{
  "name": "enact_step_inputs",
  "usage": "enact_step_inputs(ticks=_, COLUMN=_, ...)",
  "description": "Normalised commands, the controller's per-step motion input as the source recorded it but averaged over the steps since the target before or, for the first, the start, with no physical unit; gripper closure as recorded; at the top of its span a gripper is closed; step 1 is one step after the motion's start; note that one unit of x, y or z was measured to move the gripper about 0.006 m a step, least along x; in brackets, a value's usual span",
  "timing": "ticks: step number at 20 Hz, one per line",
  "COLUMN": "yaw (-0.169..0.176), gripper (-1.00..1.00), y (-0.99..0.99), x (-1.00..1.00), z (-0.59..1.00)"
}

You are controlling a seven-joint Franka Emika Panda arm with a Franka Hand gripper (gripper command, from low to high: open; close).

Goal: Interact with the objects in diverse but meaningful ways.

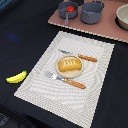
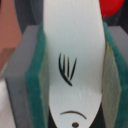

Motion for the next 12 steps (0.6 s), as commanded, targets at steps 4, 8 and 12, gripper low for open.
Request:
enact_step_inputs(ticks=4, yaw=0.0, gripper=-1.0, y=0.4, x=0.33, z=-0.1)
enact_step_inputs(ticks=8, yaw=0.0, gripper=-1.0, y=0.4, x=0.23, z=-0.06)
enact_step_inputs(ticks=12, yaw=0.0, gripper=-1.0, y=0.33, x=0.15, z=0.09)
